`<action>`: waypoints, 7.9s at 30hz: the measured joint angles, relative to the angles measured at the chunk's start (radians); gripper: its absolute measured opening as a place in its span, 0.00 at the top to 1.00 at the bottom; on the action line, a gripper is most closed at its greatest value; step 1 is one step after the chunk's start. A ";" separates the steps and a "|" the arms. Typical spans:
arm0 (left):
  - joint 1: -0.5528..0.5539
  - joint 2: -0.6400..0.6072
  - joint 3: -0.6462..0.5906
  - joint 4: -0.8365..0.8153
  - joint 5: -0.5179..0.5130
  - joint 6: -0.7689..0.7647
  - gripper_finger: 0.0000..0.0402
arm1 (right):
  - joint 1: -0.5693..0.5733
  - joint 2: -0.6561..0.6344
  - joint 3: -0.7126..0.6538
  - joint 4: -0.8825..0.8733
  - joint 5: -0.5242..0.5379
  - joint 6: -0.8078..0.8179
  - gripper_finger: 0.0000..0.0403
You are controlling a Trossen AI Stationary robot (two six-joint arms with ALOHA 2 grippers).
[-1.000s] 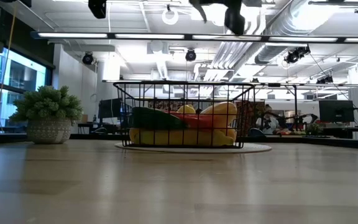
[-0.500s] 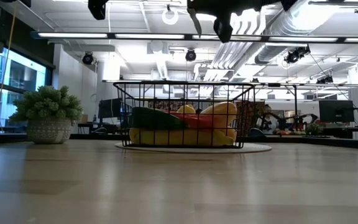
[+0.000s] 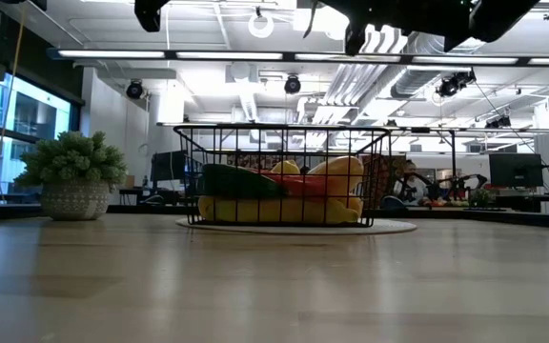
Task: Build produce basket
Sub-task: Put the green dragon fruit leaf into the wire basket, then return to Home Position
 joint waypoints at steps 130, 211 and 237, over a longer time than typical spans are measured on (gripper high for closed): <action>-0.013 -0.028 0.000 -0.029 0.162 0.055 1.00 | 0.095 -0.178 -0.052 -0.206 0.242 -0.078 0.67; -0.112 -0.746 -0.576 -0.121 -0.105 -0.050 1.00 | 0.138 -1.084 -0.675 -0.370 0.278 0.011 1.00; -0.112 -0.746 -0.576 -0.121 -0.105 -0.050 1.00 | 0.138 -1.166 -0.673 -0.675 0.395 -0.073 1.00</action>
